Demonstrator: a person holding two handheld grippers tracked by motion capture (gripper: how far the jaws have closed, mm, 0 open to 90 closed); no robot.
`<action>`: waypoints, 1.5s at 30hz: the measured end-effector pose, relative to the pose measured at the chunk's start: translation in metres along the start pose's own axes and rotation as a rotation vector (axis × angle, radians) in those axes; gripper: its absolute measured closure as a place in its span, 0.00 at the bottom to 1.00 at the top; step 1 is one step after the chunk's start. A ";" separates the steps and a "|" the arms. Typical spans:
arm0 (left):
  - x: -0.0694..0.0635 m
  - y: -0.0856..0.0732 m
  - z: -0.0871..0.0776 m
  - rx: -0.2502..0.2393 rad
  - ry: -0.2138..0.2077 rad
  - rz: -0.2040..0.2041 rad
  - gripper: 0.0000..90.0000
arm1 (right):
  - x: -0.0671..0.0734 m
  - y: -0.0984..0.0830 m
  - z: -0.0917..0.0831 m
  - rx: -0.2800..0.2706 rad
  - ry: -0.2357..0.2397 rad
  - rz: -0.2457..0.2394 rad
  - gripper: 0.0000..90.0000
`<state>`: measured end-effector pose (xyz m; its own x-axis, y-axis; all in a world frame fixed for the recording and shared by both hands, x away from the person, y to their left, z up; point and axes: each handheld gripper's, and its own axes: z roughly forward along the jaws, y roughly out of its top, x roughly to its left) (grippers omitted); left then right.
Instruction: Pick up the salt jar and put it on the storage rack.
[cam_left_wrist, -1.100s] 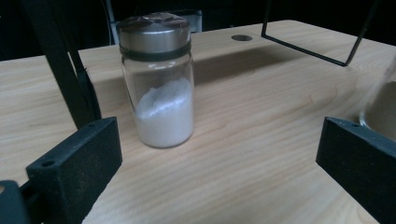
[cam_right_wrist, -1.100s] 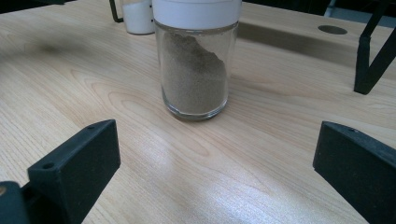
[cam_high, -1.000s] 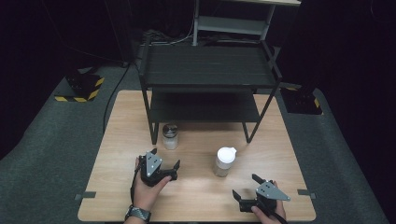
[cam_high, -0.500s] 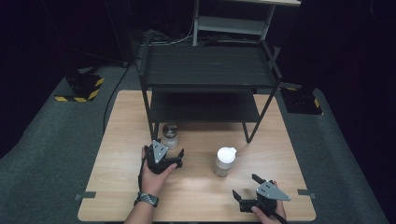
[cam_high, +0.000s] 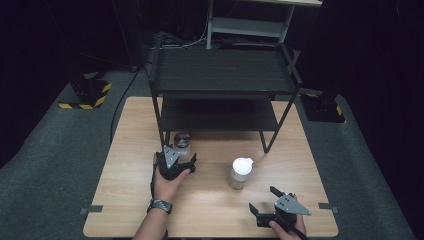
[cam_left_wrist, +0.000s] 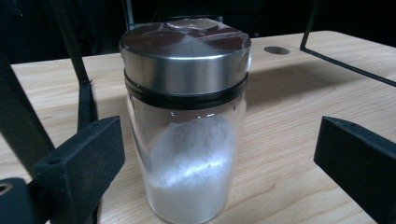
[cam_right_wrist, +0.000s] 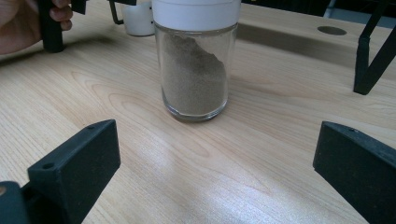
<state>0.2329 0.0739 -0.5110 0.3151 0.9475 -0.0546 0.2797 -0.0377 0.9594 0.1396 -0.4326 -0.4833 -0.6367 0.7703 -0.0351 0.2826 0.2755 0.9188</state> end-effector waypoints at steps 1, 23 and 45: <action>0.001 0.000 0.002 0.000 -0.003 -0.008 0.04 | 0.000 0.000 0.000 -0.001 0.000 0.000 0.00; 0.001 0.007 0.019 0.006 0.038 -0.044 0.27 | -0.002 -0.001 0.000 -0.005 0.003 0.016 0.00; 0.003 0.003 0.017 -0.010 0.017 -0.051 0.34 | -0.003 -0.001 -0.001 -0.006 0.004 0.024 0.00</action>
<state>0.2501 0.0718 -0.5124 0.2851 0.9534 -0.0988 0.2860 0.0137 0.9581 0.1407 -0.4354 -0.4840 -0.6326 0.7744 -0.0116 0.2936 0.2536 0.9217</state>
